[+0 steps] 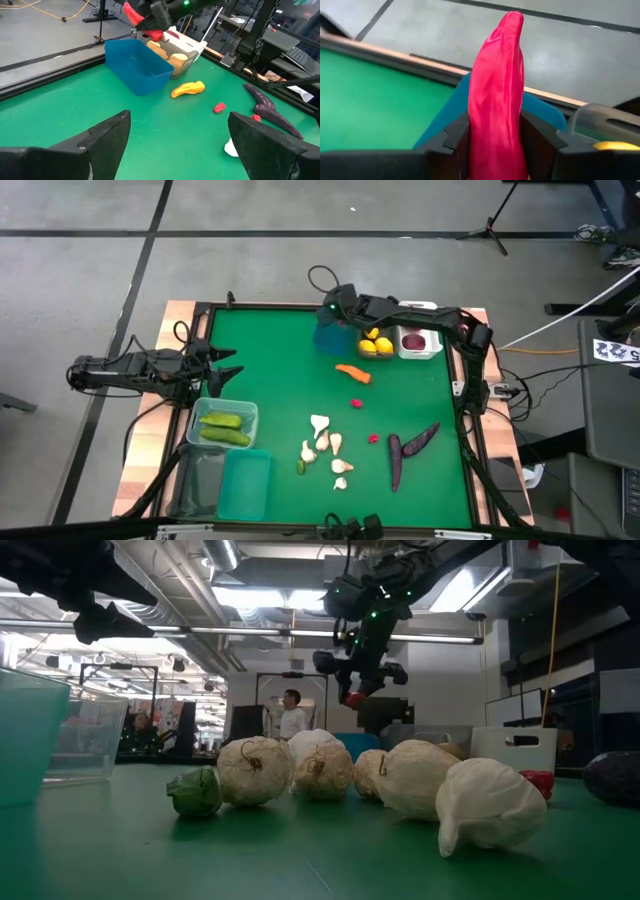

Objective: Sort produce into baskets
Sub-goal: Put the red chili paper into the blue bin

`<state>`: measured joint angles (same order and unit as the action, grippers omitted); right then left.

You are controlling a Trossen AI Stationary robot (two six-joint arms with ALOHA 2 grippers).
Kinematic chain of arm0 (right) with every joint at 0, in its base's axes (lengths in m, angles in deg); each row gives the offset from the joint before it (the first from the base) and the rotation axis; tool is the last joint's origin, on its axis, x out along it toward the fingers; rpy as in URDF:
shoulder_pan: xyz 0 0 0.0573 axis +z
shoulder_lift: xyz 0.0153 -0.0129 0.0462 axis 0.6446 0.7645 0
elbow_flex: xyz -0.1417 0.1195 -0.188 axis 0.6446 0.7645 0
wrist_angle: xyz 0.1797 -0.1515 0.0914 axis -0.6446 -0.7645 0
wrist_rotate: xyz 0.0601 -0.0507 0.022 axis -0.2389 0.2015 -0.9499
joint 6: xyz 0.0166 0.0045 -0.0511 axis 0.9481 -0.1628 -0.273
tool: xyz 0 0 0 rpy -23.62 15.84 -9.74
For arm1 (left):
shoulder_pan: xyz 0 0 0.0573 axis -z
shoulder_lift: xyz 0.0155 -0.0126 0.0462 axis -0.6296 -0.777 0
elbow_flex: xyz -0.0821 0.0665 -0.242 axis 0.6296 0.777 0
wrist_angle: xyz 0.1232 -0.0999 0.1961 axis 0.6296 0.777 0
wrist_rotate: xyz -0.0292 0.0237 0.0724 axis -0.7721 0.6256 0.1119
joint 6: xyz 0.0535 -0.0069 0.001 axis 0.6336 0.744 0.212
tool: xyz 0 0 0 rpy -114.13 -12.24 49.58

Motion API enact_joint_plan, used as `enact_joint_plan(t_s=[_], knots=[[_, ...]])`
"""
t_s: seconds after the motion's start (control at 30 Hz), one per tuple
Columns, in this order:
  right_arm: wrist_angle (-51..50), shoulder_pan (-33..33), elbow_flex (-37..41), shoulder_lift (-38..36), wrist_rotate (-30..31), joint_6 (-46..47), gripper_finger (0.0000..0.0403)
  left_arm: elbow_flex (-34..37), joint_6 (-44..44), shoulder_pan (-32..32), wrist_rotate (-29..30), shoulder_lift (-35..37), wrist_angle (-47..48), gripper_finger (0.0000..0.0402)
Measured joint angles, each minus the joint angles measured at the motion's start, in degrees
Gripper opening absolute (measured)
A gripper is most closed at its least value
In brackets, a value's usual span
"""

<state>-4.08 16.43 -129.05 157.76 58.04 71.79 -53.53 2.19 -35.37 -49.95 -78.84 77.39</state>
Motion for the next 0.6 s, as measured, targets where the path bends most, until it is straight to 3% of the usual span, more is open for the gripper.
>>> enact_joint_plan(t_s=[0.13, 0.6], knots=[[-0.12, 0.53, -0.04, 1.78, 1.32, 3.92, 0.0140, 0.00, -0.02, 0.01, 0.00, 0.00, 0.01, 0.0329], [-0.73, 1.59, 0.02, 6.54, 0.50, 2.97, 0.0141, 0.00, -1.14, 0.01, 0.00, 0.00, 0.01, 0.0329]])
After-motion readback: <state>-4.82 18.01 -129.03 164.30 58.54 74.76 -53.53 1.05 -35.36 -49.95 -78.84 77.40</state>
